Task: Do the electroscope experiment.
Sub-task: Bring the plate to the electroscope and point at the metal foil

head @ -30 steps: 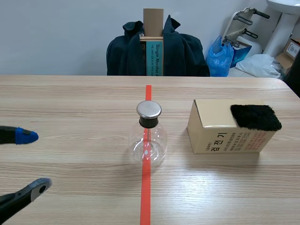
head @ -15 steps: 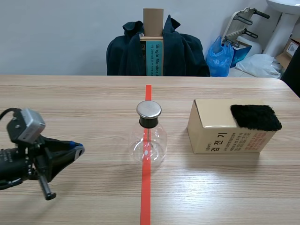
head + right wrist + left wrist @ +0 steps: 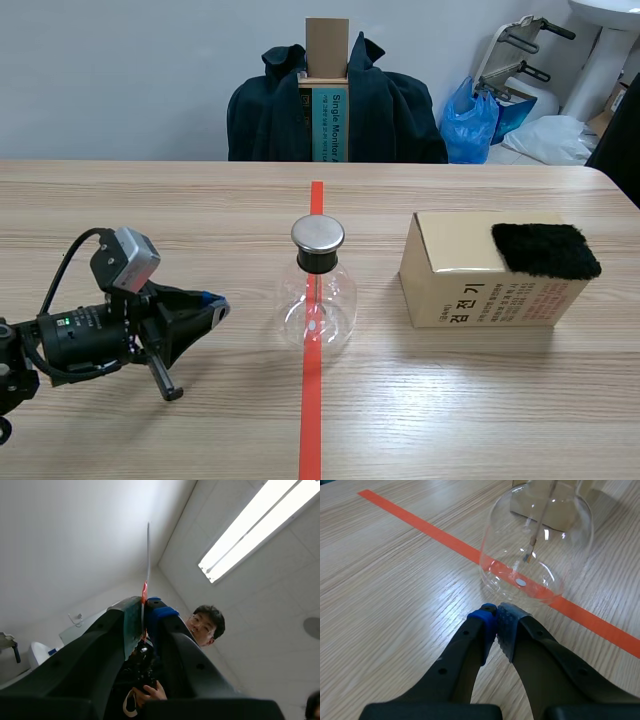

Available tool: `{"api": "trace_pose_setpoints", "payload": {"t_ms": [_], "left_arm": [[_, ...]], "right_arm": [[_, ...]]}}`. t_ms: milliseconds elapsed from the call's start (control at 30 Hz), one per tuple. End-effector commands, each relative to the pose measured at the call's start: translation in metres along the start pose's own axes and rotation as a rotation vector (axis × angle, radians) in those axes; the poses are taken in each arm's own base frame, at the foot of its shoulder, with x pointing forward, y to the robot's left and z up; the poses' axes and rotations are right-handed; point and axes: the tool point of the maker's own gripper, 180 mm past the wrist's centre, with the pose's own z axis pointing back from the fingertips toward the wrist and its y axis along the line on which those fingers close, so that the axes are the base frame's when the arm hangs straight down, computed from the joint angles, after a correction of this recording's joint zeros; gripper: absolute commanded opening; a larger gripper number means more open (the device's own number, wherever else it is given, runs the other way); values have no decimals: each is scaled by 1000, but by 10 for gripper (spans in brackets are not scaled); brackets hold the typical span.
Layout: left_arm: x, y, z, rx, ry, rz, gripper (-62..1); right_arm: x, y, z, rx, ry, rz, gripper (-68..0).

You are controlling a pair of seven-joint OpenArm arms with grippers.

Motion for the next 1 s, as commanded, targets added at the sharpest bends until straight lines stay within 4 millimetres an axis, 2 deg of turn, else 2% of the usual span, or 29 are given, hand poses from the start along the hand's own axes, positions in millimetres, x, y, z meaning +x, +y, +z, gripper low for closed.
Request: {"api": "trace_pose_setpoints", "payload": {"t_ms": [0, 167, 367, 533, 700, 833, 967], "left_arm": [[12, -2, -5, -4, -45, -13, -590], [8, -6, -10, -6, -40, -27, -590], [7, -8, -11, -8, -40, -28, -590], [8, -9, -12, -9, -42, -26, -590], [8, -9, -12, -9, -46, -26, -590], [8, -9, -12, -9, -46, -26, -590], [8, -9, -12, -9, -45, -26, -590]], "right_arm": [[6, -3, -9, -24, -17, 6, -667], [26, 28, -14, 32, -29, -26, -667], [55, 86, -3, 173, -74, -58, -667], [79, 132, 23, 313, -120, -97, -667], [96, 175, 58, 469, -165, -104, -667], [100, 194, 77, 538, -175, -112, -667], [103, 203, 89, 581, -187, -119, -667]]}}
